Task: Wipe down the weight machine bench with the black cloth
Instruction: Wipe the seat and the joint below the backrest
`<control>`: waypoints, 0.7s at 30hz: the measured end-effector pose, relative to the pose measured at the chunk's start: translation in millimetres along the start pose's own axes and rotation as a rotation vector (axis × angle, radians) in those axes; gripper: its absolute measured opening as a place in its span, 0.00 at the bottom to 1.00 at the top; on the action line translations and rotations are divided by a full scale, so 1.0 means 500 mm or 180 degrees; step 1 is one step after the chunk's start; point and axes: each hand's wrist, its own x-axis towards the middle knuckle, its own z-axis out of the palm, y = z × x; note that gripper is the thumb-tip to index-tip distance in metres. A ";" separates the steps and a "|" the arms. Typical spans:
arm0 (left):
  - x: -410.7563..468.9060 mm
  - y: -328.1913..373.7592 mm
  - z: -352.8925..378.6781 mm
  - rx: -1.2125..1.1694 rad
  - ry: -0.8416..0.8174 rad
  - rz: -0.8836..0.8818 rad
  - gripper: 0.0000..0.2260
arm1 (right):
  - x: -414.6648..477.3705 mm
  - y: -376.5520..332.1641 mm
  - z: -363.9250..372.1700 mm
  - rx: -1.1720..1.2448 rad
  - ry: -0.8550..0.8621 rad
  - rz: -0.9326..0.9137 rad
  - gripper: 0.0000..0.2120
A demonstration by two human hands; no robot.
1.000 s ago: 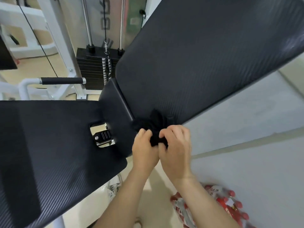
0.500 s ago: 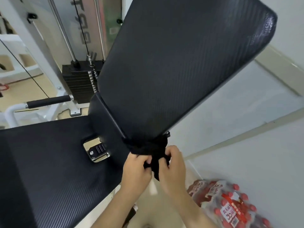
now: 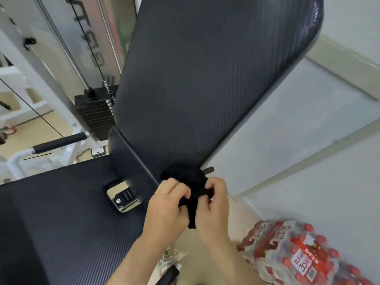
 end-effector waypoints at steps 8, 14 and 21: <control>0.100 0.053 -0.004 -0.0257 0.0477 0.0136 0.21 | 0.072 -0.058 0.028 0.1231 0.0594 -0.0155 0.14; 0.035 -0.014 0.032 0.0352 0.0233 0.0119 0.20 | 0.029 0.039 0.095 0.2220 -0.0410 0.2299 0.14; 0.022 0.014 0.000 -0.0075 0.0650 -0.0246 0.16 | 0.043 0.003 0.034 0.1874 0.0441 0.0986 0.26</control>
